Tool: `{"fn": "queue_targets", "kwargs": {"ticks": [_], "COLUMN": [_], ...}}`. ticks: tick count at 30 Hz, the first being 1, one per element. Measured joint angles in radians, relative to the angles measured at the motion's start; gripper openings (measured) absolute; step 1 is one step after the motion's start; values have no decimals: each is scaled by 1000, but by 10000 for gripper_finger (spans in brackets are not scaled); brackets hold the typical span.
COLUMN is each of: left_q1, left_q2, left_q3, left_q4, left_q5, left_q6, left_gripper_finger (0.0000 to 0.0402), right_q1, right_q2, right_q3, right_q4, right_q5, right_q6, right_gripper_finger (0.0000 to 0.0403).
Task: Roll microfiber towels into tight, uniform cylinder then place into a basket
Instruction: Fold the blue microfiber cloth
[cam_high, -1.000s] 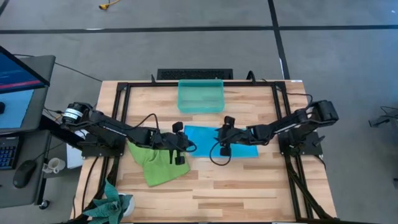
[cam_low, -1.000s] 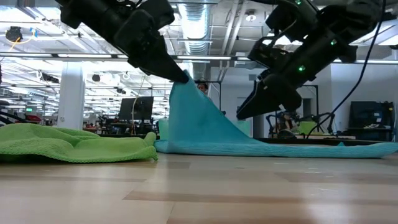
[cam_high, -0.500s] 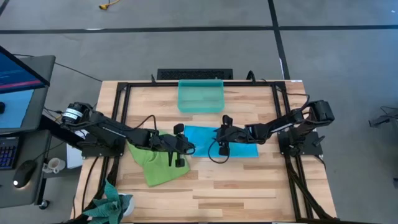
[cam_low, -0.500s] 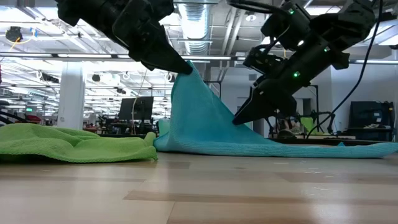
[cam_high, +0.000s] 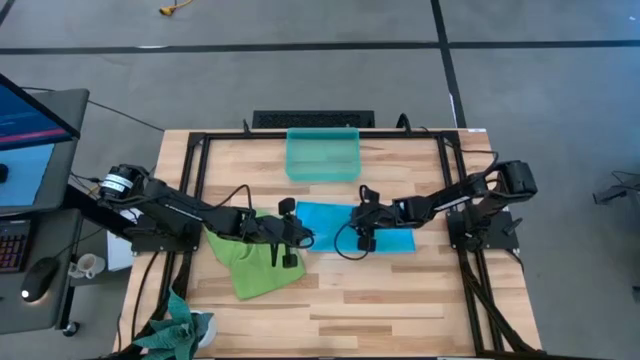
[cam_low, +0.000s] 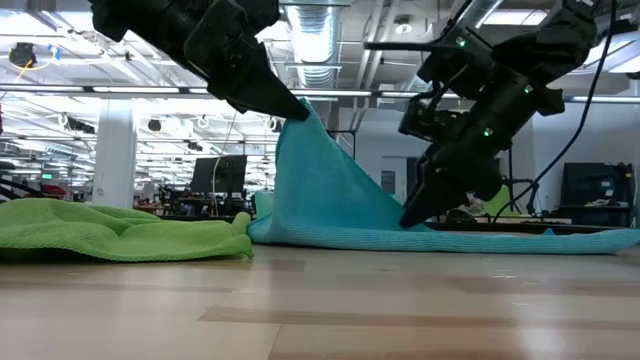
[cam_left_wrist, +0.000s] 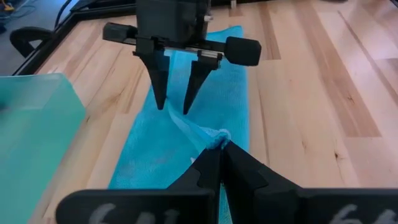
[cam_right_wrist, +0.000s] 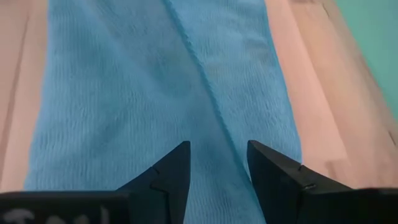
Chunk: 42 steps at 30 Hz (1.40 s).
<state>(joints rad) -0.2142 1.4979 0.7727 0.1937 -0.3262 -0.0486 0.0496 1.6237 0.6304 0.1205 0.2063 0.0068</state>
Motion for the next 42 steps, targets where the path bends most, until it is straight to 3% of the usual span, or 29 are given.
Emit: {"fn": "queue_targets", "kwargs": {"ticks": [12, 19, 24, 42], "left_q1": [-36, -79, -106, -114], "left_q2": [-22, -68, -79, -87], "left_q3": [0, 0, 0, 0], "left_q4": [0, -1, -2, -4], "left_q5": [-200, -211, -273, -292], "left_q6": [3, 3, 9, 22], "left_gripper_finger": [1, 1, 1, 1], "right_q1": [3, 3, 2, 4], "right_q2": [-8, -8, -8, -8], "right_q3": [92, 114, 115, 197], "right_q4": [-268, -336, -398, -671], "right_q5": [-9, -45, -49, -49], "right_q6": [77, 114, 153, 292], "right_gripper_finger": [152, 131, 120, 118]}}
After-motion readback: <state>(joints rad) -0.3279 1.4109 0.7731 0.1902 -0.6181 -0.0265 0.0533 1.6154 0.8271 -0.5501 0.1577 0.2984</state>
